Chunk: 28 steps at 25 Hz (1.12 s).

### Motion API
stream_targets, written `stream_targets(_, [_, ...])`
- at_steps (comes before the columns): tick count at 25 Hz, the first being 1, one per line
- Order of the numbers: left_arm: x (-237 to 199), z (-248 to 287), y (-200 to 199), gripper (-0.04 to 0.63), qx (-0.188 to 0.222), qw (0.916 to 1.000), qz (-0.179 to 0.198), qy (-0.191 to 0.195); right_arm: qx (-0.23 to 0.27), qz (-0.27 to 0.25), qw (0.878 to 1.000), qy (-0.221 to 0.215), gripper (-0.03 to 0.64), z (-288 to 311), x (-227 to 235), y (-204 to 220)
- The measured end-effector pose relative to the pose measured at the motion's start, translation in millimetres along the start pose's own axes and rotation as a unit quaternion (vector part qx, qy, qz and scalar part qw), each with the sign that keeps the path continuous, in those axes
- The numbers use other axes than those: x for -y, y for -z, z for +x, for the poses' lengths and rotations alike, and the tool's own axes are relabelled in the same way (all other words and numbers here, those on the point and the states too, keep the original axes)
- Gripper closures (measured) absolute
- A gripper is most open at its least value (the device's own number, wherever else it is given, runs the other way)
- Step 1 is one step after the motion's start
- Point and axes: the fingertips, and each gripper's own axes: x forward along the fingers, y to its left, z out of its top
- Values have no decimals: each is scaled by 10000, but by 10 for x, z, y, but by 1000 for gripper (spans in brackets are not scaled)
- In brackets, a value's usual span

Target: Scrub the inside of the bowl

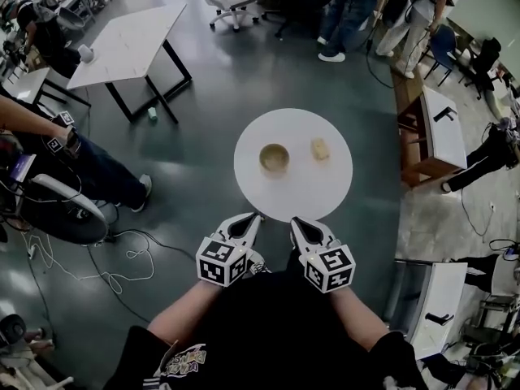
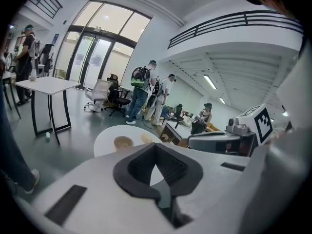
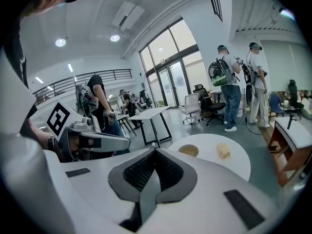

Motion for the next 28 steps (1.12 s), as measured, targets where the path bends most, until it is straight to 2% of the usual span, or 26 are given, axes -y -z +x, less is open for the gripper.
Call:
stream_targets(12, [119, 31, -17, 589, -70, 9998, 163, 43, -24, 78, 10000, -49, 597, -43, 53, 40])
stream_targets(28, [160, 61, 18, 589, -82, 9998, 187, 74, -60, 82, 9999, -41, 597, -48, 87, 91])
